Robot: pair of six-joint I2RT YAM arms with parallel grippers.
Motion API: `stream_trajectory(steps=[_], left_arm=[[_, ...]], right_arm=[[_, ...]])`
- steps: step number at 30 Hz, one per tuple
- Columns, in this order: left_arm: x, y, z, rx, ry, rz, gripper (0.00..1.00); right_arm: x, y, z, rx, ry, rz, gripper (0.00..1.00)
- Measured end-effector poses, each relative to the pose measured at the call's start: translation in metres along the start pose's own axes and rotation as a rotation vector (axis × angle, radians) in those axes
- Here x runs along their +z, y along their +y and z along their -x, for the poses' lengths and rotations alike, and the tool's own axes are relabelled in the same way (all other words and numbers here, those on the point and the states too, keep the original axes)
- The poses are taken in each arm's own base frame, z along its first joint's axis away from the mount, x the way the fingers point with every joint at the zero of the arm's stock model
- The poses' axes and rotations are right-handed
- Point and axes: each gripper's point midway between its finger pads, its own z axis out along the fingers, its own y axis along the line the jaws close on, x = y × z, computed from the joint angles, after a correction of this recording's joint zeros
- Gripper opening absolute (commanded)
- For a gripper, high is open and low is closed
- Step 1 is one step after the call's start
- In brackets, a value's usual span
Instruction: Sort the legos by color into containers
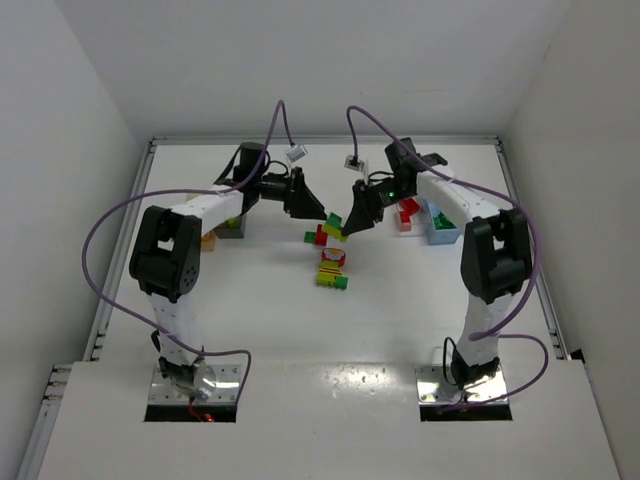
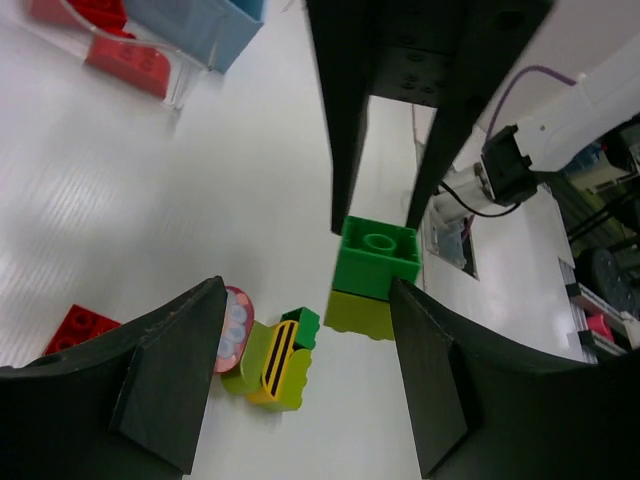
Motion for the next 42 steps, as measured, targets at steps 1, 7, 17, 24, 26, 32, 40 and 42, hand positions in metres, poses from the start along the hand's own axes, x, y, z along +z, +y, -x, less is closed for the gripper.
stream_trajectory(steps=[1, 7, 17, 24, 26, 32, 40, 42], left_arm=[[0.001, -0.005, 0.000, 0.015, 0.000, -0.014, 0.72], [0.001, -0.020, 0.004, 0.071, -0.001, -0.082, 0.72], [0.002, -0.032, 0.001, 0.082, 0.014, -0.152, 0.72], [0.008, -0.043, 0.008, 0.109, 0.021, -0.183, 0.72], [0.010, -0.045, 0.010, 0.115, 0.022, -0.190, 0.72], [0.014, -0.051, 0.012, 0.113, 0.026, -0.207, 0.66], [0.018, -0.052, 0.011, 0.106, 0.031, -0.216, 0.69], [0.018, -0.051, 0.010, 0.100, 0.033, -0.214, 0.69]], right_arm=[[0.000, 0.002, -0.001, 0.018, -0.002, 0.009, 0.09], [-0.003, 0.002, 0.005, 0.064, -0.047, 0.032, 0.08], [-0.007, 0.000, 0.009, 0.077, -0.070, 0.037, 0.08], [-0.002, 0.004, 0.008, 0.054, -0.058, 0.047, 0.08], [0.000, 0.006, 0.007, 0.041, -0.050, 0.051, 0.08], [0.005, 0.010, 0.003, 0.025, -0.030, 0.059, 0.08], [0.005, 0.007, 0.000, 0.008, -0.016, 0.041, 0.08], [0.005, 0.007, -0.001, 0.005, -0.013, 0.040, 0.08]])
